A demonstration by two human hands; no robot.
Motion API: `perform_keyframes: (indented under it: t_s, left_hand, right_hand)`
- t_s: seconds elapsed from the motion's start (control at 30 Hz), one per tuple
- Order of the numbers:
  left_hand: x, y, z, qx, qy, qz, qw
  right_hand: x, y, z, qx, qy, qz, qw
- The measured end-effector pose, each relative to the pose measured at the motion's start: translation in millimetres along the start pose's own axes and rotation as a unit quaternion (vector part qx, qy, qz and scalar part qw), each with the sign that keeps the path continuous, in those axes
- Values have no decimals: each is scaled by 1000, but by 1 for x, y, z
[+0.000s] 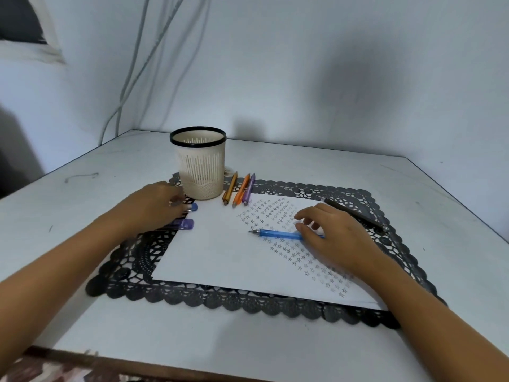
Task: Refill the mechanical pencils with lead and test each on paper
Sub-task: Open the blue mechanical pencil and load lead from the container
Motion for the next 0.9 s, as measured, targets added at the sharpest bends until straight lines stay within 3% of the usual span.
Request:
perform_keyframes:
  t_s: [0.27, 0.43, 0.7, 0.8, 0.9]
  left_hand:
    - [17, 3, -6, 1, -15, 64, 998]
    - [-3, -16, 6, -40, 28, 116, 992]
    - [-70, -25, 29, -25, 110, 322, 940]
    - [-101, -9, 29, 34, 127, 392, 910]
    - [-127, 10, 28, 93, 140, 459, 872]
  right_hand:
    - [4, -3, 0, 1, -6, -5, 1000]
    - [7, -12, 2, -36, -19, -14, 999]
    - [30, -31, 5, -81, -42, -148, 985]
    - [27, -22, 5, -22, 26, -321, 947]
    - [24, -8, 5, 29, 80, -543, 835]
Point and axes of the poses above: each hand's wrist, its own z-axis away from the middle knuckle, its own y-axis out of the palm, x = y × z, the point moved 8 cm from there along -z, towards the middle knuckle, and after that the axes turned 5 degrees about x, right-handed, at the moved point
